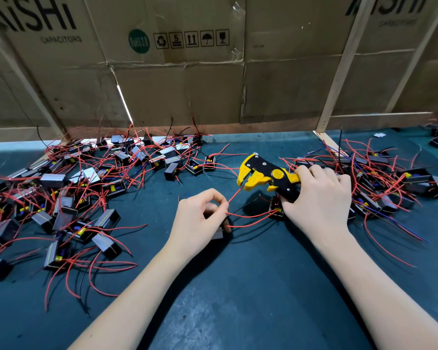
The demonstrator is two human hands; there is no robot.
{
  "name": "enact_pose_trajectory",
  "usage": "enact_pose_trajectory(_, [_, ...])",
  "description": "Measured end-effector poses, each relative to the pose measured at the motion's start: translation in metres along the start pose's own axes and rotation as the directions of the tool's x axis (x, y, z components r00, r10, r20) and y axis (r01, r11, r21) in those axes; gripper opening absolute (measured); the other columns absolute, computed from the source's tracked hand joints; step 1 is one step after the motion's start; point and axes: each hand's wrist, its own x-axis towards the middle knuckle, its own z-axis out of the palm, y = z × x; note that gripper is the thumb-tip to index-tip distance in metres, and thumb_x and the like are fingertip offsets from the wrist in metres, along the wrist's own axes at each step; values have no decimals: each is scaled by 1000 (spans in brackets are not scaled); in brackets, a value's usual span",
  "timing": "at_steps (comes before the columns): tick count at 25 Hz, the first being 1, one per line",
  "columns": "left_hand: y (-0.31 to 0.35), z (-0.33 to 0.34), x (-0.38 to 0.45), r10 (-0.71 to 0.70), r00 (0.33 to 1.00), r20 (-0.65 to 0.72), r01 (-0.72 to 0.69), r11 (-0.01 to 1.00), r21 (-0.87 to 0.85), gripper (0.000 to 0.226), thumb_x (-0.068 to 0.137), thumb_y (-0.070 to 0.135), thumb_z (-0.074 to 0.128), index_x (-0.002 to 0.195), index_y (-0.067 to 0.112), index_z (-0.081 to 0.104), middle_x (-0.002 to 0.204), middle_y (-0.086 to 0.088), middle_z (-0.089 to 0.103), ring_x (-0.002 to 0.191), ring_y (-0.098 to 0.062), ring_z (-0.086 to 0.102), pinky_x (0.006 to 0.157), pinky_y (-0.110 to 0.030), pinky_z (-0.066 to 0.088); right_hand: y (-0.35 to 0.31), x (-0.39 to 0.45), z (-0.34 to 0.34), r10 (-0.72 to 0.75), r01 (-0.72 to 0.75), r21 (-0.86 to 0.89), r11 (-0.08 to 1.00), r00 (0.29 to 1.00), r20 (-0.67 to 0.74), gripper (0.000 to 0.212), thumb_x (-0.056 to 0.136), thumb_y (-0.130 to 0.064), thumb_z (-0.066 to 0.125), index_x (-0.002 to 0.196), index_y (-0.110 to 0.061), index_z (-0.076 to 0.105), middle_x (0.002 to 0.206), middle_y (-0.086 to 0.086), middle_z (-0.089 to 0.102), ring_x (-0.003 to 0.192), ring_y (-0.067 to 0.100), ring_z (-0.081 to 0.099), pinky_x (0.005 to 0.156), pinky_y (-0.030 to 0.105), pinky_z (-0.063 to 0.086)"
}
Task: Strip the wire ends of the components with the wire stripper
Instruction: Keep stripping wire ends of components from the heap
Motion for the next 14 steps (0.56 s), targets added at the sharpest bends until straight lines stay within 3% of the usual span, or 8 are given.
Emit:
enact_pose_trajectory(6, [1, -1, 0, 9, 1000, 21, -9, 1000, -20, 15, 94, 14, 61, 79, 18, 59, 57, 6, 70, 59, -29, 63, 55, -21, 44, -2, 3, -8, 33, -34, 20, 999, 999, 36, 31, 55, -31, 86, 61, -13, 62, 54, 9, 59, 53, 32, 59, 57, 28, 26])
enact_pose_trajectory(9, [-1, -1, 1, -7, 1000, -7, 7, 999, -32, 14, 95, 18, 59, 83, 23, 59, 59, 6, 71, 54, -31, 54, 52, -32, 41, -2, 1, -4, 14, -14, 3, 1000, 1000, -7, 41, 60, -40, 82, 82, -12, 63, 75, 9, 63, 73, 32, 61, 68, 37, 33])
enact_pose_trajectory(12, [-1, -5, 1, 40, 998, -44, -41, 999, -22, 20, 98, 14, 56, 108, 30, 62, 64, 5, 71, 58, -13, 58, 62, -16, 44, 0, 2, -3, 13, -13, -11, 1000, 1000, -12, 48, 61, -43, 81, 91, -10, 62, 84, 10, 62, 81, 33, 59, 76, 40, 35])
enact_pose_trajectory(14, [-2, -7, 3, 66, 997, -39, -65, 998, 17, 23, 98, 10, 55, 109, 26, 66, 66, 4, 68, 63, -8, 61, 68, -17, 45, 1, 2, -4, 1, -1, -21, 1000, 1000, -10, 46, 61, -41, 80, 90, -10, 62, 83, 10, 61, 81, 33, 59, 76, 40, 35])
